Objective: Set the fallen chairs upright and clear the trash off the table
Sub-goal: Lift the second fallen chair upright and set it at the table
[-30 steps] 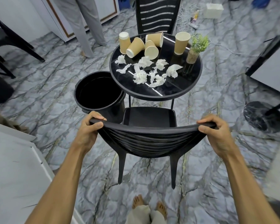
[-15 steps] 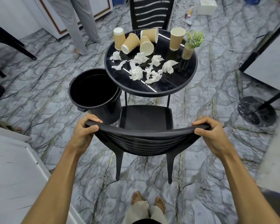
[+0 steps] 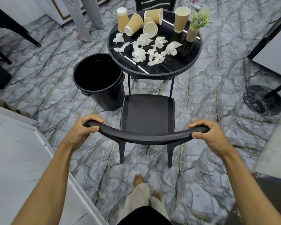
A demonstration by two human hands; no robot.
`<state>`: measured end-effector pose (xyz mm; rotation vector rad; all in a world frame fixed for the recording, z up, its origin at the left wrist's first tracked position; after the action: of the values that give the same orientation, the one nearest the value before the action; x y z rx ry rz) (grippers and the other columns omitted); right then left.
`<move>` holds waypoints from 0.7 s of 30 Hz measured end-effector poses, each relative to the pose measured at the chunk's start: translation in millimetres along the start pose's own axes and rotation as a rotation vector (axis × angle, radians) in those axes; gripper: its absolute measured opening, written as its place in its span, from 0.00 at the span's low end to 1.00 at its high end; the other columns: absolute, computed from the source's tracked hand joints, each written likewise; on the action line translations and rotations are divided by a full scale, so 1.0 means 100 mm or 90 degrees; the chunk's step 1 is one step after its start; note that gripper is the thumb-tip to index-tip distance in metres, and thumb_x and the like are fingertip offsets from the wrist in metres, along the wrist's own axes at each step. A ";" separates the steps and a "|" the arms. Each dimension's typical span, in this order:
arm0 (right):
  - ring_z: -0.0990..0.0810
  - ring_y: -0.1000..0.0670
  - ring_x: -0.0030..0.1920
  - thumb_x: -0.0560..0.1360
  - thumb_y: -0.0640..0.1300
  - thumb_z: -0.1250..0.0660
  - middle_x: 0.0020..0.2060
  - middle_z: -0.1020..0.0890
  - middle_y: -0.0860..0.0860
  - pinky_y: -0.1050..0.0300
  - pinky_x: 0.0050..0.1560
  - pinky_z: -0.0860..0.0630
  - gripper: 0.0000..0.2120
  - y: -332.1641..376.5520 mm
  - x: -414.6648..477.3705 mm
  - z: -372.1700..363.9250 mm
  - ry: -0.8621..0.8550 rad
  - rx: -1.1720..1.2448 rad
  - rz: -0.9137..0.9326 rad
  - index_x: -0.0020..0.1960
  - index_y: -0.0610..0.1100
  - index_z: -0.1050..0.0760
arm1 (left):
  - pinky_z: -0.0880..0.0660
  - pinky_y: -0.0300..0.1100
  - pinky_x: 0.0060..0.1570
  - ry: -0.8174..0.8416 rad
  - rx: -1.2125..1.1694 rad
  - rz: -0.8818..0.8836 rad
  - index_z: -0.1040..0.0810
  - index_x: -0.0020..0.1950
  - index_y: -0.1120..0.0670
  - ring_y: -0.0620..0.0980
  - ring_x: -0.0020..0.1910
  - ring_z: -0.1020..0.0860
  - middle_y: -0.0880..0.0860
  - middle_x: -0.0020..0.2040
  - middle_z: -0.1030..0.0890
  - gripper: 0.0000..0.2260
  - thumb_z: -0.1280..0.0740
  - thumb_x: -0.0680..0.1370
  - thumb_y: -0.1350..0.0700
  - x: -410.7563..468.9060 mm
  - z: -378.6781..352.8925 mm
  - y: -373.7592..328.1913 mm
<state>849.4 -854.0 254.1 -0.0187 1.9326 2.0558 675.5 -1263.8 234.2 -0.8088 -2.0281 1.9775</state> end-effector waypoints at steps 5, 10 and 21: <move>0.20 0.58 0.38 0.50 0.55 0.17 0.36 0.17 0.55 0.65 0.40 0.23 0.19 -0.10 -0.20 -0.05 0.028 -0.001 -0.015 0.39 0.53 0.15 | 0.22 0.39 0.53 -0.010 -0.001 0.022 0.15 0.42 0.53 0.50 0.58 0.21 0.54 0.50 0.19 0.22 0.16 0.55 0.44 -0.22 -0.02 0.12; 0.19 0.55 0.42 0.48 0.63 0.18 0.39 0.16 0.53 0.64 0.44 0.21 0.25 -0.18 -0.33 -0.05 0.020 -0.006 -0.026 0.40 0.52 0.15 | 0.23 0.38 0.53 -0.027 0.010 0.024 0.15 0.42 0.53 0.50 0.61 0.21 0.58 0.52 0.20 0.22 0.16 0.54 0.44 -0.34 -0.04 0.20; 0.17 0.56 0.42 0.56 0.58 0.18 0.45 0.15 0.48 0.66 0.44 0.23 0.26 0.15 -0.37 -0.07 0.120 -0.165 -0.090 0.48 0.47 0.17 | 0.23 0.40 0.53 0.044 0.213 0.108 0.17 0.56 0.50 0.50 0.57 0.20 0.54 0.59 0.18 0.23 0.21 0.65 0.44 -0.45 -0.09 -0.12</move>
<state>879.5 -869.3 276.2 -0.4083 1.6950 2.2598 714.9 -1278.5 256.8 -0.9780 -1.5753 2.2606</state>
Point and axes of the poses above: each hand's wrist, its own x-axis towards the middle knuckle, its own z-axis out of the back of the hand, y = z × x, the point moved 1 cm from there along x, towards the middle knuckle
